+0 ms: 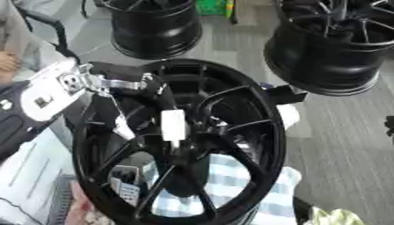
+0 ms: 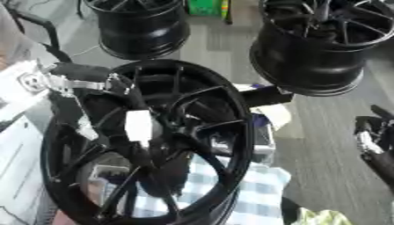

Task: Pull the pin out of the wheel hub.

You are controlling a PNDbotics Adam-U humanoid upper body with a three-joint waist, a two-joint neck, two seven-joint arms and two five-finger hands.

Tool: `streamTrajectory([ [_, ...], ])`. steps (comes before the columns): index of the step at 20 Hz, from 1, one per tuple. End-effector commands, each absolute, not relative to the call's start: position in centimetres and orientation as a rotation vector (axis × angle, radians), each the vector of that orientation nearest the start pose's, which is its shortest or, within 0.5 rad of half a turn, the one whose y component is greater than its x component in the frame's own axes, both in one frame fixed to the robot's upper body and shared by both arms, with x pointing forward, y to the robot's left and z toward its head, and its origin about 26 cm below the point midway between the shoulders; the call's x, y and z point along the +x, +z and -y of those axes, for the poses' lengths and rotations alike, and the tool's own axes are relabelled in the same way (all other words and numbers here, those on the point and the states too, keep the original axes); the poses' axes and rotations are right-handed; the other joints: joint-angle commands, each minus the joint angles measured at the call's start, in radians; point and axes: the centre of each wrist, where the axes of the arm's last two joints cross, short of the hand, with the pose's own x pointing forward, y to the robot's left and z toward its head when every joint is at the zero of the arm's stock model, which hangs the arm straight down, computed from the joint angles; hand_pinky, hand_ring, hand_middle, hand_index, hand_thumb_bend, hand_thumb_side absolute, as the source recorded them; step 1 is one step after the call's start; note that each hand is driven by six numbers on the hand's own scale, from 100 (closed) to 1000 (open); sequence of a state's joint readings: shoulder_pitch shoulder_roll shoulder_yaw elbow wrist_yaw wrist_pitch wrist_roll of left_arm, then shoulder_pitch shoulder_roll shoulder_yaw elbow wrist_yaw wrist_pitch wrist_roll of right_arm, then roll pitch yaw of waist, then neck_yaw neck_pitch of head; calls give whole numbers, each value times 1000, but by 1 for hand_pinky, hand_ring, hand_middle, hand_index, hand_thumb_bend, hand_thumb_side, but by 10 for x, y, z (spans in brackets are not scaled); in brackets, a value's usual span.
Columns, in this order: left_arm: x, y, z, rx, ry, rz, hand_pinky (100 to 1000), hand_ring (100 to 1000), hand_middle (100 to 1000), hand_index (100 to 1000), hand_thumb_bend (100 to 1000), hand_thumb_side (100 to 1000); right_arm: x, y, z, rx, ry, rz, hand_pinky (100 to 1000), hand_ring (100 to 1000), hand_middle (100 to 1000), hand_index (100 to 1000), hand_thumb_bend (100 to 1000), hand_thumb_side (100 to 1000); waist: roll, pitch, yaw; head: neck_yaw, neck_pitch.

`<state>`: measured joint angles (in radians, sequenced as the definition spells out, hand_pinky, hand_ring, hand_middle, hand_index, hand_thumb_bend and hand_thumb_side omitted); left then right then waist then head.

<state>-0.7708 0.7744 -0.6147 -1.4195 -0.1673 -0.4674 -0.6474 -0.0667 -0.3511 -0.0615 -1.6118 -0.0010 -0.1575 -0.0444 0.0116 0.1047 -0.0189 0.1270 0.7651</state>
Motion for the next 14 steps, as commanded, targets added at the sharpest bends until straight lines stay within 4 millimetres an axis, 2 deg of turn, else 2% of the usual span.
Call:
streamTrajectory([
  [1, 400, 218, -264, 10, -2488, 1428, 826, 768, 785, 869, 641, 490, 294, 57, 344, -356, 261, 1849, 806, 803, 730, 935, 100, 465, 0, -15, 0, -2, 5],
  [7, 400, 232, -248, 24, -2561, 1470, 831, 782, 791, 872, 627, 438, 295, 57, 344, -354, 264, 1849, 806, 803, 730, 935, 100, 465, 3, -16, -3, 0, 5],
  [14, 404, 233, -232, 18, -2634, 1480, 827, 775, 784, 868, 619, 431, 295, 57, 344, -352, 266, 1847, 806, 803, 730, 935, 100, 466, 5, -15, -13, 1, 5],
])
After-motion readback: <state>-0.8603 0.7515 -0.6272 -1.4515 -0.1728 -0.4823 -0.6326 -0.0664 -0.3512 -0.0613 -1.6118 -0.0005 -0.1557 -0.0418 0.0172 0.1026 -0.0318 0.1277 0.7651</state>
